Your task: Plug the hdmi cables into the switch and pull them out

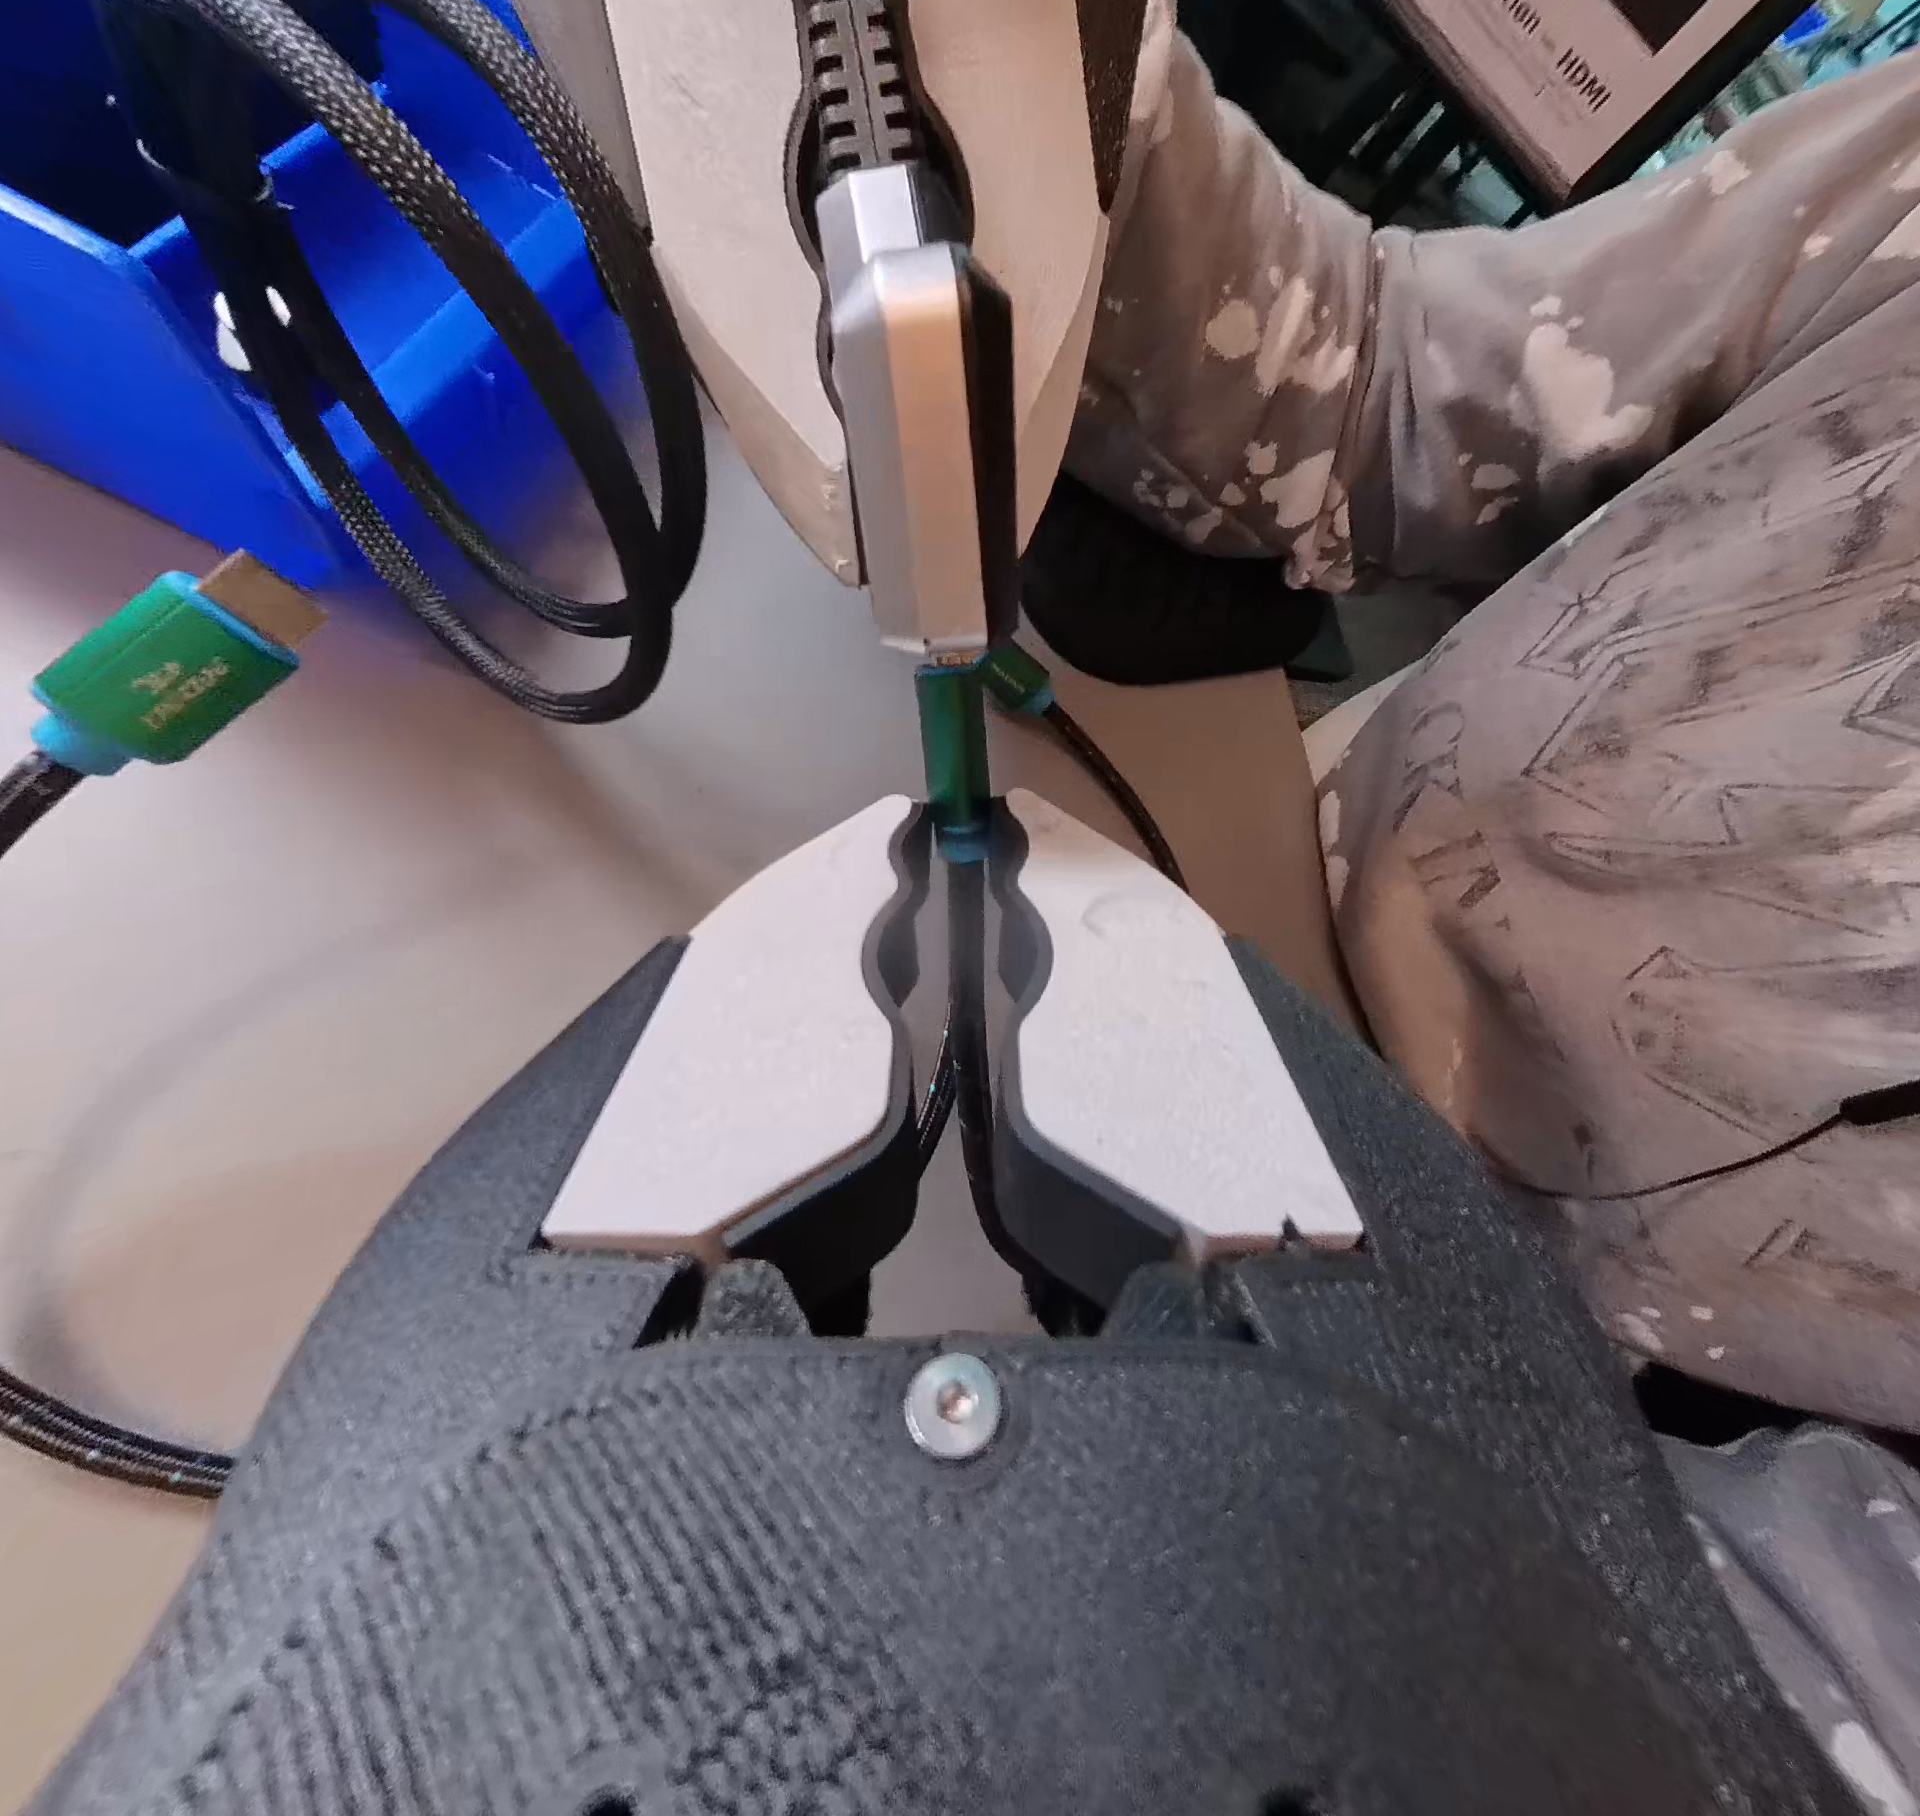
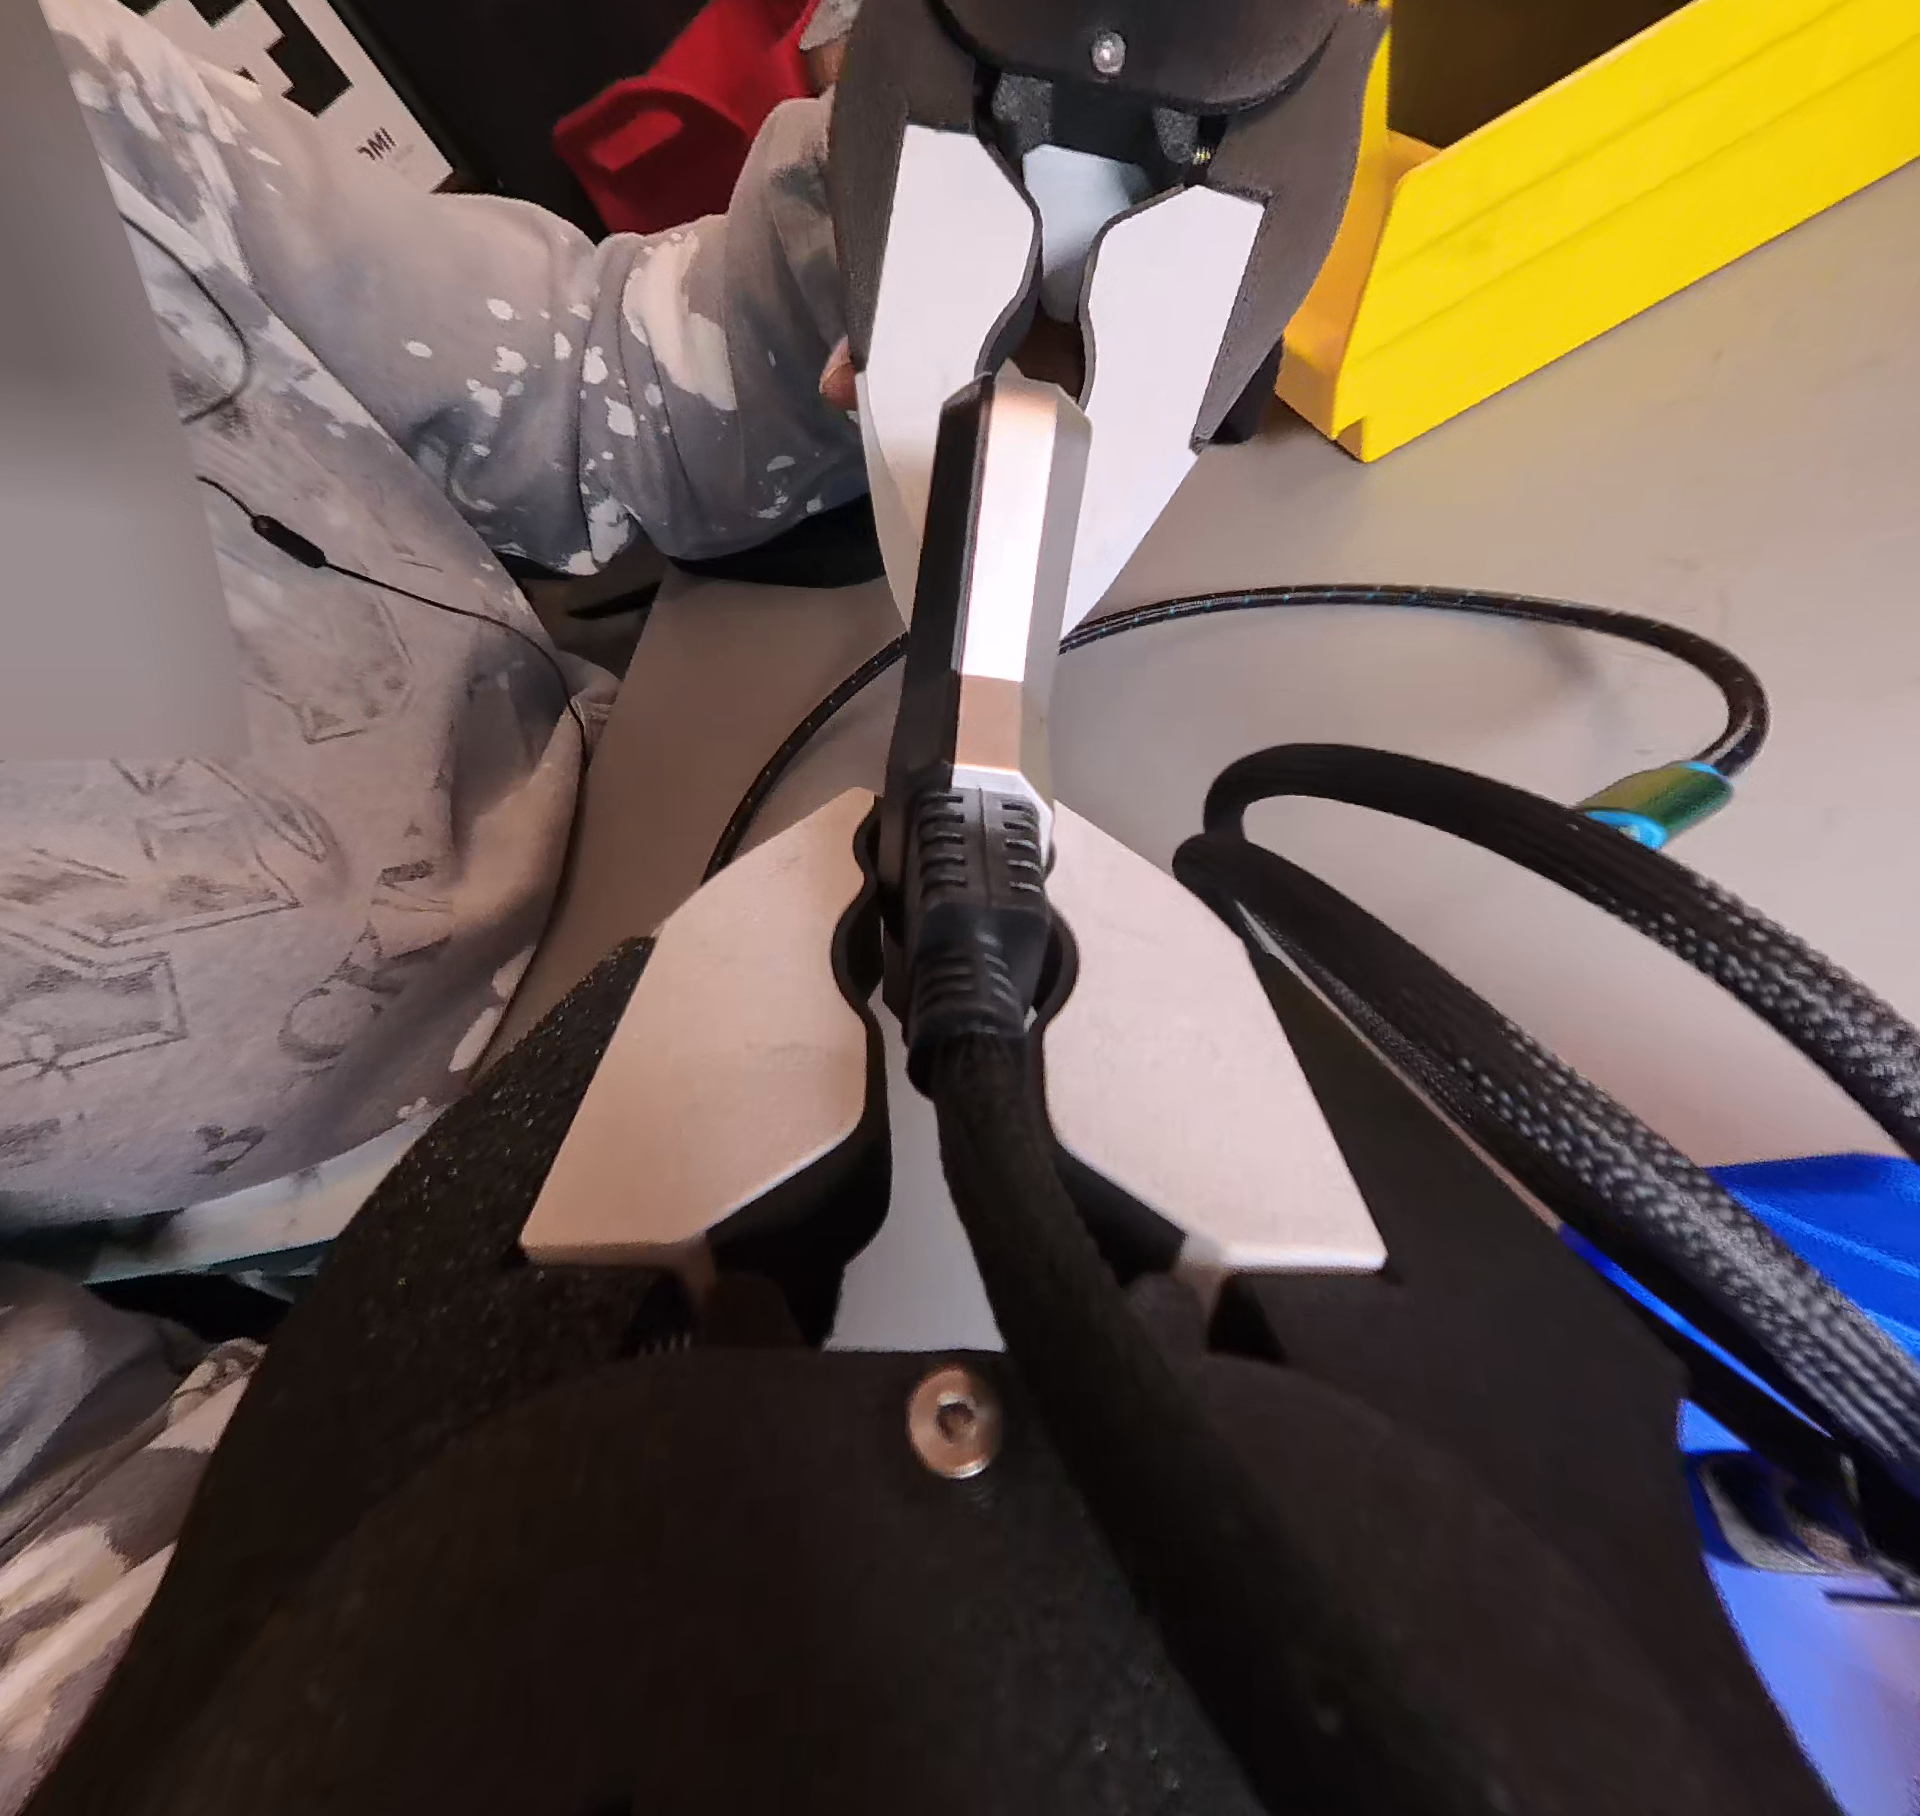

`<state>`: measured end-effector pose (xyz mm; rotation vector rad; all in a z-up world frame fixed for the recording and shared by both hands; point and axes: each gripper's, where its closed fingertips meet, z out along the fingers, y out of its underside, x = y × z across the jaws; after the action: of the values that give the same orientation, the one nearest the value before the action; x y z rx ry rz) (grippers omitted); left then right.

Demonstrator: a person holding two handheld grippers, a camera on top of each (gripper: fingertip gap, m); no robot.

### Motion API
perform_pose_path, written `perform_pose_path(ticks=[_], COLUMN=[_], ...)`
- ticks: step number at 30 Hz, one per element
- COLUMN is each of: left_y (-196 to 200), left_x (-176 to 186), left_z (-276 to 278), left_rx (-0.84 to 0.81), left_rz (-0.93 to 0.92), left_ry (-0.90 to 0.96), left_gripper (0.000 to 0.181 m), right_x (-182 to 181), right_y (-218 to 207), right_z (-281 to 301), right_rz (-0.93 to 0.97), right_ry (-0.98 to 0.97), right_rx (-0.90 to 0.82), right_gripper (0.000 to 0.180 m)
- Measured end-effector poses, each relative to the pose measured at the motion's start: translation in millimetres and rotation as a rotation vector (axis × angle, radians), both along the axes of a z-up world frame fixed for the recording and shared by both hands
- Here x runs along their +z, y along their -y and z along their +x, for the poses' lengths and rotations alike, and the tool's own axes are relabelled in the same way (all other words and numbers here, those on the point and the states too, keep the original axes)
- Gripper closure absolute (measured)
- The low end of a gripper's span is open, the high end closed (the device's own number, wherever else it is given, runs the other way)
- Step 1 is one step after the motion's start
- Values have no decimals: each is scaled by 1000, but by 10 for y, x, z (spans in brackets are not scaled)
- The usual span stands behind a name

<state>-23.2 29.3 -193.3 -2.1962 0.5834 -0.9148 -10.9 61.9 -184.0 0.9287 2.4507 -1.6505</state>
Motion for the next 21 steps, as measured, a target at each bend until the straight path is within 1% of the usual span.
perform_pose_path(ticks=[3, 6, 9, 10, 12, 13, 16, 18, 20, 21], left_y=[55, 110, -18, -47, -85, -76, -41, -15, 3, 11], left_x=[-4, 160, 352, 385, 383, 418, 663, 797, 876, 913], left_z=[-53, -139, -181, -135, -87, -84, -150, -199, -195, -182], left_rx=[-34, -11, 82, 84, 88, 84, 120, 149, 154, 154], left_rz=[69, 133, 261, 281, 273, 280, 360, 420, 457, 472], left_ry=[-42, -19, -53, -60, -93, -83, 6, 21, 17, 21], left_gripper=[168, 146, 133, 136, 156, 157, 159, 159, 160, 160], right_x=[-1, 4, 5, 2, 53, 128, 546, 753, 885, 927], right_y=[42, 76, 152, 185, 249, 252, 200, 164, 162, 168], right_z=[-29, -30, -64, -87, -123, -156, -214, -227, -243, -239], right_rz=[16, 57, 105, 130, 152, 142, 2, -50, -77, -81], right_ry=[-10, -19, -30, -44, -96, -132, -251, -324, -354, -356], right_rx=[2, 4, -5, -10, -19, -46, -150, -215, -273, -291], right_gripper=[158, 157, 157, 157, 155, 154, 149, 149, 153, 159])
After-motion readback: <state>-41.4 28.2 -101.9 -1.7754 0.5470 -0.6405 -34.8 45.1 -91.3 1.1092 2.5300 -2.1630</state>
